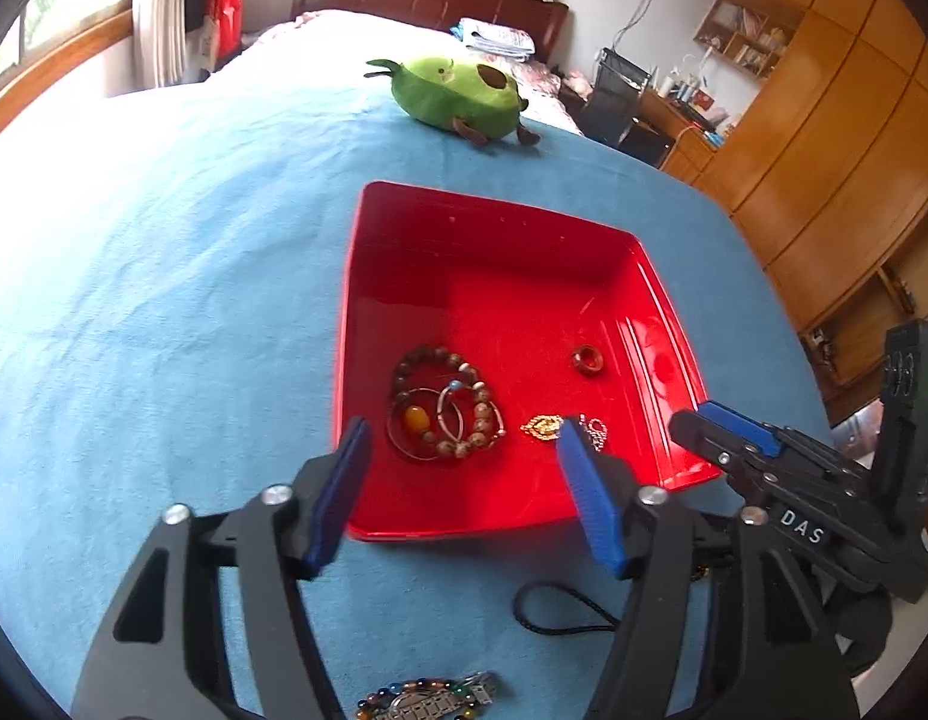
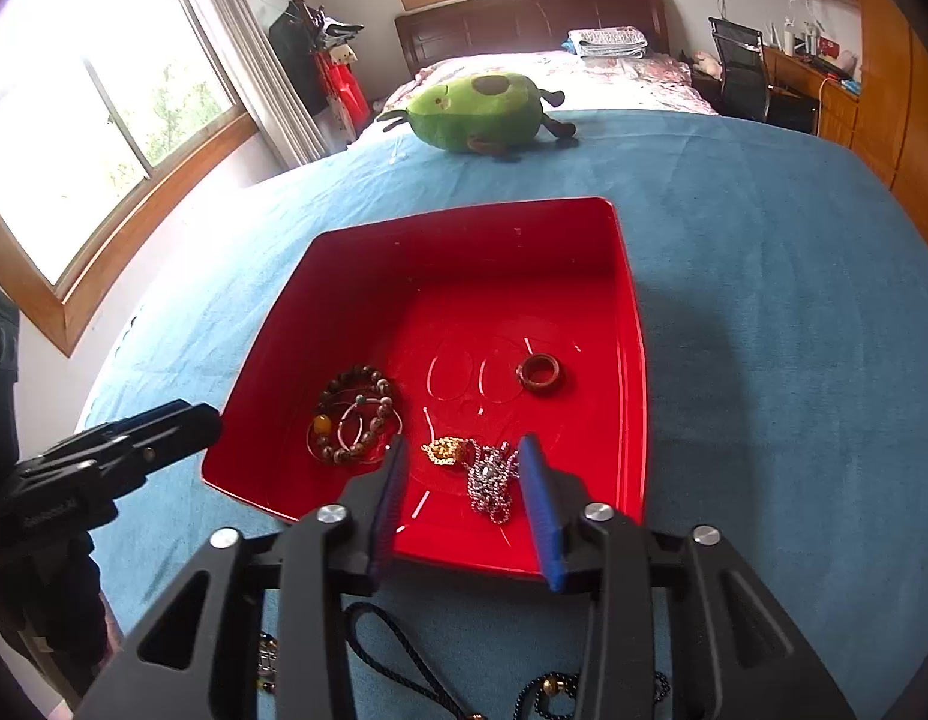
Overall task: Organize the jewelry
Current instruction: 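Lift both tools out of the box toward the black cord jewelry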
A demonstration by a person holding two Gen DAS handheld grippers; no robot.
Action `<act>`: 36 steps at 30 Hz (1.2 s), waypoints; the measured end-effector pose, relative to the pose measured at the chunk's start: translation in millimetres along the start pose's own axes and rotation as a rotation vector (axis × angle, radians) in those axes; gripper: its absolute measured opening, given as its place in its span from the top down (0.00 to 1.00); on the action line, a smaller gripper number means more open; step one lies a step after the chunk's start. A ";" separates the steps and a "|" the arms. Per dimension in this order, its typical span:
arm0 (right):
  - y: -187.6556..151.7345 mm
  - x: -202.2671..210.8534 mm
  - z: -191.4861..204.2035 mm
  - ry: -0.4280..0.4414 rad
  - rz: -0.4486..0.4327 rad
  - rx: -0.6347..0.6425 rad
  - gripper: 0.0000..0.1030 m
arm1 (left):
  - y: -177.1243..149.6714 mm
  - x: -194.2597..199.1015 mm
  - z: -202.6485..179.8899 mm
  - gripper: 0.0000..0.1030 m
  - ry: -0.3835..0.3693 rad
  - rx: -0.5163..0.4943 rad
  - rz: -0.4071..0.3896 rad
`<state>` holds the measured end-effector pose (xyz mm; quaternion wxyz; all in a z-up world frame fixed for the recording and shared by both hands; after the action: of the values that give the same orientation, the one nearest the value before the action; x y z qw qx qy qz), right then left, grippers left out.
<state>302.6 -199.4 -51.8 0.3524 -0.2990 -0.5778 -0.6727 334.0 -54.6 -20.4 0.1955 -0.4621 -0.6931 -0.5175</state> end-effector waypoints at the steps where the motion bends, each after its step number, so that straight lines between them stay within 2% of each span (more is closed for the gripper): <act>1: -0.8 2.3 -0.8 0.003 0.000 -0.003 0.57 | -0.4 2.9 0.6 0.30 0.011 -0.003 -0.007; 2: -1.6 4.8 -1.9 0.004 -0.001 -0.005 0.50 | -0.9 6.7 1.4 0.29 0.020 -0.010 -0.018; 4: -4.6 11.1 -5.5 -0.012 -0.012 -0.006 0.44 | -3.7 15.6 1.7 0.22 0.038 -0.025 -0.037; 10: -15.0 28.1 -14.5 0.006 -0.021 -0.030 0.43 | -22.7 29.2 3.6 0.21 0.063 -0.018 -0.035; 15: -33.6 34.2 -27.0 0.005 -0.021 -0.050 0.35 | -50.7 28.2 -7.2 0.21 0.044 -0.035 0.008; 18: -46.7 33.8 -37.1 0.002 -0.010 -0.072 0.32 | -70.3 27.5 -16.4 0.14 0.042 -0.051 0.018; 26: -80.6 31.0 -59.4 -0.032 0.006 -0.082 0.24 | -123.7 9.1 -47.7 0.12 -0.009 -0.066 0.085; 36: -106.7 15.2 -92.1 -0.057 0.041 -0.105 0.21 | -155.5 -15.6 -79.6 0.12 0.012 -0.104 0.126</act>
<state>206.9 -283.4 -114.0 0.3330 -0.3479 -0.5454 -0.6860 194.1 -138.6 -84.7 0.2074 -0.5114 -0.6336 -0.5422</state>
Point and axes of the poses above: each gripper's, at about its wrist camera, not at the fingertips, and x roughly against the way its jaws point, z to its left, y to its top, the point moved 9 cm from there along -x, roughly the way its jaws point, and after that the axes turned 8 degrees about -y, right-handed, at the moved point
